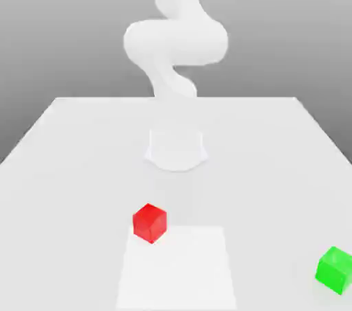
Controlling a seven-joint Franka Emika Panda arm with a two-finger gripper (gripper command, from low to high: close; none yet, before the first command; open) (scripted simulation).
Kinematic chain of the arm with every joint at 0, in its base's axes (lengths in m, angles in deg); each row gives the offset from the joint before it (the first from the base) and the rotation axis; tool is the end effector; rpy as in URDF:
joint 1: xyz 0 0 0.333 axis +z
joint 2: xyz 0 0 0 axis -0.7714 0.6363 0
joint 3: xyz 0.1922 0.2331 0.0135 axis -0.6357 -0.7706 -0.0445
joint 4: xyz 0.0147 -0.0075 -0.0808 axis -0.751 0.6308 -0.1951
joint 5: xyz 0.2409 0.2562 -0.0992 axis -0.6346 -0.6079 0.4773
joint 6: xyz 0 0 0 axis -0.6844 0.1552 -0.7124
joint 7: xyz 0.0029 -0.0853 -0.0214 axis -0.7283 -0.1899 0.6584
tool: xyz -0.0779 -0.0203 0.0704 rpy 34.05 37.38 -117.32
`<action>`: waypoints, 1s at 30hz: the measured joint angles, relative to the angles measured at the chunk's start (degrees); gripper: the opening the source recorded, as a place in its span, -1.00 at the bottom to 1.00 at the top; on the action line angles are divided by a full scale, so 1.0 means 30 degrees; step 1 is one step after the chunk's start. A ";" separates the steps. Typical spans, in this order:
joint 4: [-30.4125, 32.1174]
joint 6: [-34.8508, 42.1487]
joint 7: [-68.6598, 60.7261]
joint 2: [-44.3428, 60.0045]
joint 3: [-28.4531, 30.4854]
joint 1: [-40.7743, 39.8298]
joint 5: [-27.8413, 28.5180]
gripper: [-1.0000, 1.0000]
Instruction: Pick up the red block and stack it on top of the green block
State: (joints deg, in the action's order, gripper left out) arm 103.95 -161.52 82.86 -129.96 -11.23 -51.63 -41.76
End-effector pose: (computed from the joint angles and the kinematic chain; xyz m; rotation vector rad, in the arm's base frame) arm 0.3531 -0.0071 0.6525 -2.4506 1.1246 -0.9328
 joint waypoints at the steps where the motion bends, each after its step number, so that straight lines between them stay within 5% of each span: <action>1: 0.0625 -0.0464 0.0353 0.0550 -0.0006 -0.0185 -0.0060 0.00; 16: 1.0195 -0.7874 0.6539 0.9634 -0.0714 -0.2996 -0.0283 0.00; 23: 1.0654 -1.3503 0.7992 1.6649 -0.0241 -0.3099 0.0399 0.00; 24: 1.0585 -1.3983 0.8013 1.7209 -0.0152 -0.3009 0.0409 -1.00; 30: 1.0548 -1.4245 0.8094 1.7489 -0.0121 -0.2987 0.0496 -1.00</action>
State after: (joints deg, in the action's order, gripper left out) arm 135.59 -204.26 107.14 -77.49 -11.59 -60.59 -40.27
